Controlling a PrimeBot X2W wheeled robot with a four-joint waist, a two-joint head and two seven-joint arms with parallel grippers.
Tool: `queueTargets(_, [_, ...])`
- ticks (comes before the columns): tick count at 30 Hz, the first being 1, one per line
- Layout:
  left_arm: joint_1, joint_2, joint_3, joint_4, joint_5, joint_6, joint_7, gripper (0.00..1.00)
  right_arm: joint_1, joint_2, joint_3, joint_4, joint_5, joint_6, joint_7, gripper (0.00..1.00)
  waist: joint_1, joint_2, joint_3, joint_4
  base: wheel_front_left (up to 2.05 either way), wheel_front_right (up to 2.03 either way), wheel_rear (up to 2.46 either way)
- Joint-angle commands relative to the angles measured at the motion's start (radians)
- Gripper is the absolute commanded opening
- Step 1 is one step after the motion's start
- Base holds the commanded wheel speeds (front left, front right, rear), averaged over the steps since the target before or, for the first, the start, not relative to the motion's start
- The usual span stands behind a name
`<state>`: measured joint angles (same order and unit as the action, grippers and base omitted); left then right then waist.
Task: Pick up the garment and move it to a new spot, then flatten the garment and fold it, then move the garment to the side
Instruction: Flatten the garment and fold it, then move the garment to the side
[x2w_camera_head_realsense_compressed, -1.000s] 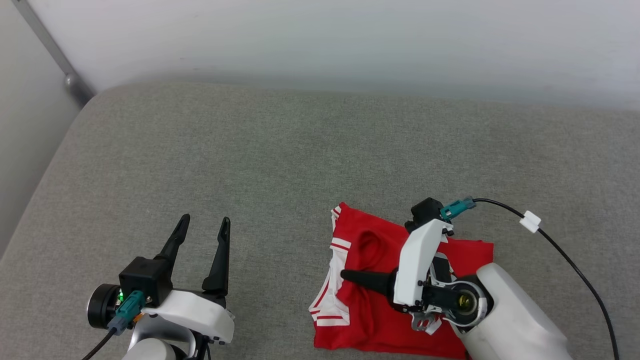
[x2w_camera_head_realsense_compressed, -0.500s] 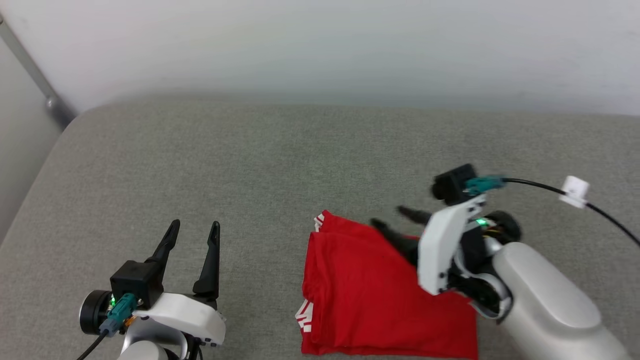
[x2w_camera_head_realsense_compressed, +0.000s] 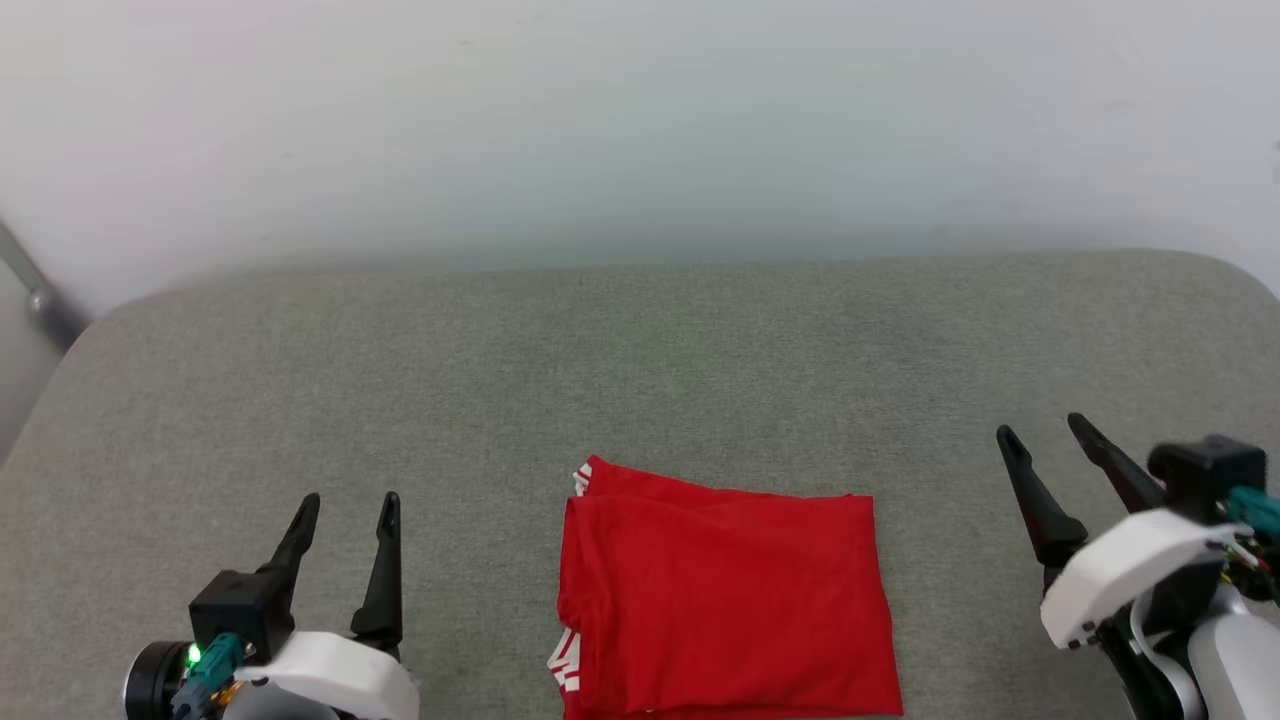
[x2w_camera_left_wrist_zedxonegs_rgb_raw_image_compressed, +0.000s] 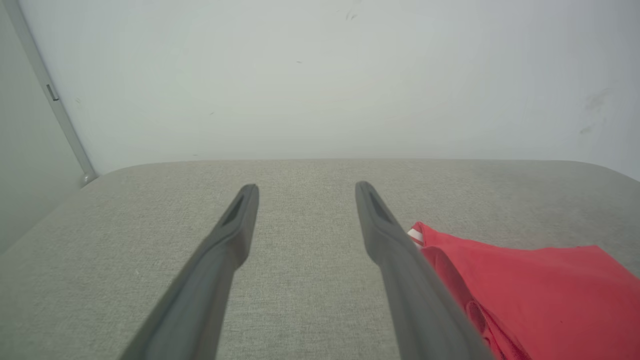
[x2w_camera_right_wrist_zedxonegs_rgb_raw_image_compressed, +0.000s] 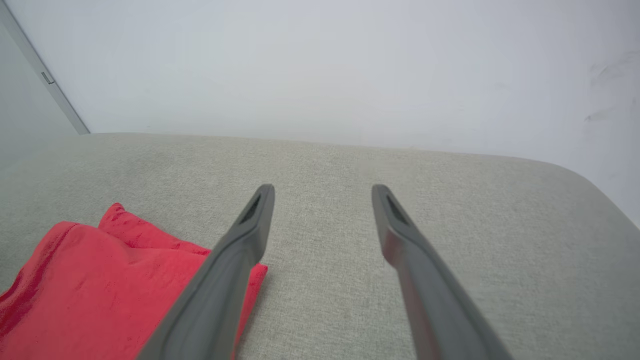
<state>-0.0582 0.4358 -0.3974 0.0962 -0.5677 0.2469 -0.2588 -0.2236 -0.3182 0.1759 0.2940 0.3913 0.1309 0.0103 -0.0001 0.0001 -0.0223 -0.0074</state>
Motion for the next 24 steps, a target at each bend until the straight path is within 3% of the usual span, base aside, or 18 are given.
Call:
queueTargets(1, [0.022, 0.008, 0.006, -0.003, 0.004, 0.006, -0.005, 1.00, 0.053, 0.025, -0.037, -0.062, -0.019, 0.000, -0.020, 1.00, 0.0001, -0.0001, -0.013, -0.015, 0.00, 0.00, 0.00])
queueTargets(9, [0.062, 0.010, 0.024, -0.015, 0.005, 0.021, -0.007, 1.00, 0.214, 0.111, -0.126, -0.292, -0.073, 0.000, -0.022, 1.00, 0.0001, -0.0001, -0.031, -0.032, 0.00, 0.00, 0.00])
queueTargets(17, [0.069, -0.001, 0.034, -0.016, 0.011, 0.024, -0.007, 1.00, 0.296, 0.173, -0.169, -0.368, -0.111, 0.000, 0.018, 1.00, 0.0001, -0.0001, -0.023, -0.030, 0.00, 0.00, 0.00])
queueTargets(24, [0.052, -0.005, 0.047, -0.016, 0.020, 0.022, -0.008, 1.00, 0.312, 0.186, -0.181, -0.399, -0.133, 0.000, 0.040, 1.00, 0.0001, -0.0001, -0.011, -0.028, 0.00, 0.00, 0.00])
